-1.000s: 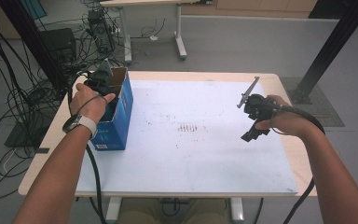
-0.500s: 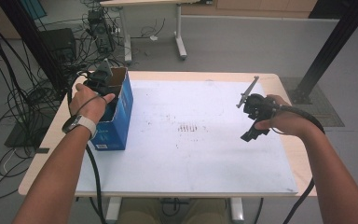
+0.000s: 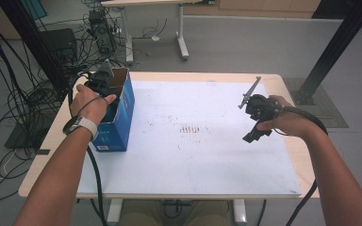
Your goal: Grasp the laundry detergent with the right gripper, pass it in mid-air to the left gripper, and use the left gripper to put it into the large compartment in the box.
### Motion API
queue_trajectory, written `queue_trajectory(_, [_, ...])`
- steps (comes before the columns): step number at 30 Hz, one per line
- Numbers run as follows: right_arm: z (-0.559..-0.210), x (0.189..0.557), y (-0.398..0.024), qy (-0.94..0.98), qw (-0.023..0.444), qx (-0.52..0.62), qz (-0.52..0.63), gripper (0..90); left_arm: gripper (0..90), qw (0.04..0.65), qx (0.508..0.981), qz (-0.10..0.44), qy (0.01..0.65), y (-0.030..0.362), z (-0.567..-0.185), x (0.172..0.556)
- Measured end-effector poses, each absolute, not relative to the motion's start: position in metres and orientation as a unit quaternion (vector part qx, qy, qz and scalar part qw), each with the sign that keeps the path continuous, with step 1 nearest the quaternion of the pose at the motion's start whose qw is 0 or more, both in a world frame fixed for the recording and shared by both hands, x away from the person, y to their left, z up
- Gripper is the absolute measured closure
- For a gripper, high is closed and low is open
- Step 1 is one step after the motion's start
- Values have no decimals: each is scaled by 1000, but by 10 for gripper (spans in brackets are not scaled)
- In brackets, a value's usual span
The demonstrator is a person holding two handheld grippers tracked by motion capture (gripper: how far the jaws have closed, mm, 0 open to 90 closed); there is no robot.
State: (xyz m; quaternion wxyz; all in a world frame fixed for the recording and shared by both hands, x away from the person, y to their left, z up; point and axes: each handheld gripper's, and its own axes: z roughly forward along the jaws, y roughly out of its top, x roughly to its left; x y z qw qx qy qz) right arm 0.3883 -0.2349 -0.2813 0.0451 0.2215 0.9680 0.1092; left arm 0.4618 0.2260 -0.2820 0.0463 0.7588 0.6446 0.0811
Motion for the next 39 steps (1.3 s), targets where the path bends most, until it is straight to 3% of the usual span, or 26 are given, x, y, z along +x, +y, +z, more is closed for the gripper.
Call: queue_trajectory(39, [-282, 387, -233, 968, 43, 222, 106, 91, 382, 49, 760, 84, 643, 226, -282, 461])
